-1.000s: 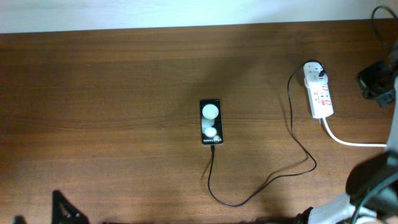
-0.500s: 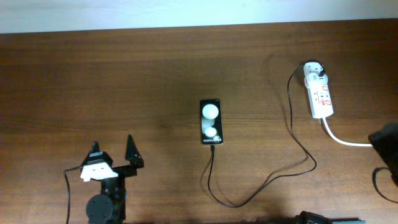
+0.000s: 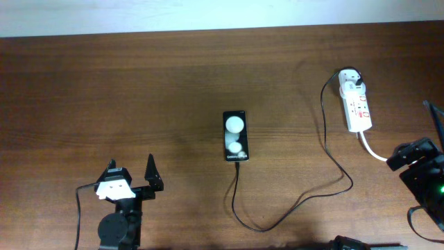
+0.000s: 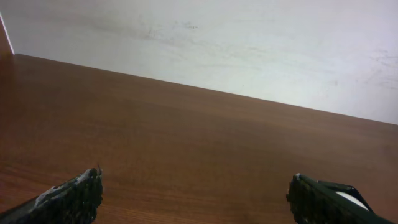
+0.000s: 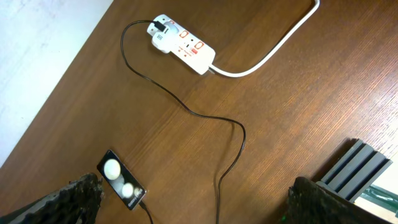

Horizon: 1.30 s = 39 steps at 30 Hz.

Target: Plug charger to phone and switch on socket

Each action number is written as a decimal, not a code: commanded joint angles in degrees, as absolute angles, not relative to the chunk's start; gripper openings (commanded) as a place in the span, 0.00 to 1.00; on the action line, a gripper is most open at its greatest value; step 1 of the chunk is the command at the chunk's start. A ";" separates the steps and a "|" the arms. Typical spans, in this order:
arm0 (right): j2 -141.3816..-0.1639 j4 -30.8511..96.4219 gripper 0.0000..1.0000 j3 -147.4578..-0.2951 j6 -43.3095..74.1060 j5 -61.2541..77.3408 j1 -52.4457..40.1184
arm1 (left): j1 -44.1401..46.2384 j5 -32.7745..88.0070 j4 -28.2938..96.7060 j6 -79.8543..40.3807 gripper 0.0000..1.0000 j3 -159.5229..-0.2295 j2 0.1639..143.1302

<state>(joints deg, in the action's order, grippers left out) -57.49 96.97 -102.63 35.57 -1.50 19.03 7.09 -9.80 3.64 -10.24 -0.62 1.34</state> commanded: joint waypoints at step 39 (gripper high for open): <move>-0.23 3.62 0.99 -16.71 23.99 0.93 1.04 | 6.96 -9.21 3.95 -9.32 0.99 -0.51 1.15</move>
